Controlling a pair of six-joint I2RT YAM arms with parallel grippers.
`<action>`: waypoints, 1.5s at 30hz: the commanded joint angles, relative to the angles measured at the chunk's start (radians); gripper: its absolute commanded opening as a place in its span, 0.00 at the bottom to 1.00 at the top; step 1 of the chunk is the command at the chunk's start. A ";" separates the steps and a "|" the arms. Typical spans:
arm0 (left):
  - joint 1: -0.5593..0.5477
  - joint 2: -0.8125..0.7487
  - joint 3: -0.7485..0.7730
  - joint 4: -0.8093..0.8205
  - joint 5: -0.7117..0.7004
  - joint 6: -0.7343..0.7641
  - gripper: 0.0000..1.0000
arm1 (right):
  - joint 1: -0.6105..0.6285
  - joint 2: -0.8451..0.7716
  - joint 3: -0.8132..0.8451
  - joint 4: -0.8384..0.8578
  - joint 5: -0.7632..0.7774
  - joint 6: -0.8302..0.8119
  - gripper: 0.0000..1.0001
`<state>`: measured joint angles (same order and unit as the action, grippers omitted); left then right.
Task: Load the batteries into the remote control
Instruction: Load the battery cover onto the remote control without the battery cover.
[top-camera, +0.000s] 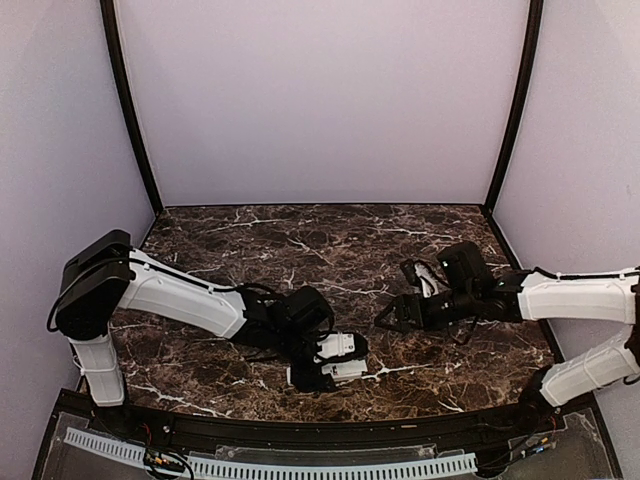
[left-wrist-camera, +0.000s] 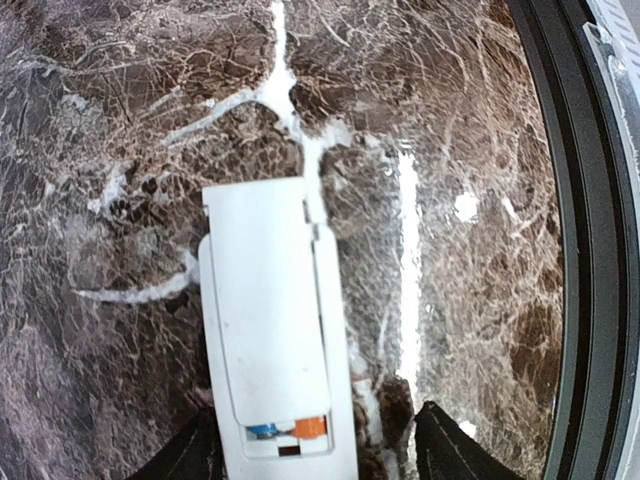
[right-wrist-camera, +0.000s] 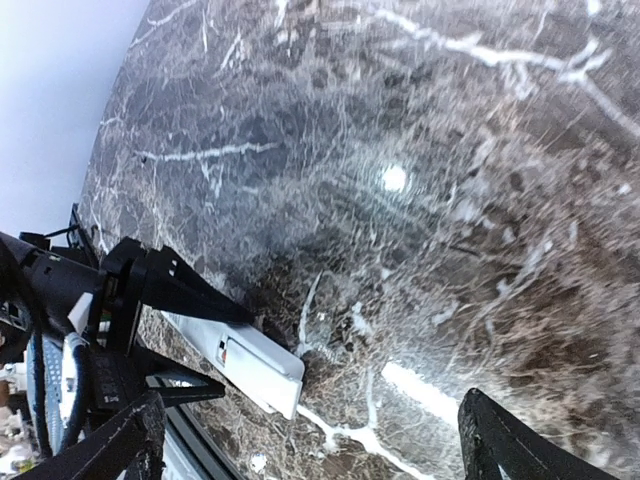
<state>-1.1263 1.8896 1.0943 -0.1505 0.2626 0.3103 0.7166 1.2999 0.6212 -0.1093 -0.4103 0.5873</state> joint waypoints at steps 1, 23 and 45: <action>0.005 -0.080 -0.050 -0.032 0.002 0.034 0.66 | -0.028 -0.161 0.013 -0.036 0.191 -0.091 0.99; 0.023 -0.203 -0.096 0.009 -0.017 -0.008 0.57 | 0.074 -0.054 -0.055 -0.057 0.124 0.254 0.15; 0.022 -0.052 0.026 0.051 0.051 -0.071 0.10 | 0.236 0.286 0.099 -0.041 0.136 0.337 0.00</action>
<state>-1.1084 1.8210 1.1072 -0.0837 0.2939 0.2501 0.9291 1.5547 0.6884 -0.1574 -0.2756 0.9184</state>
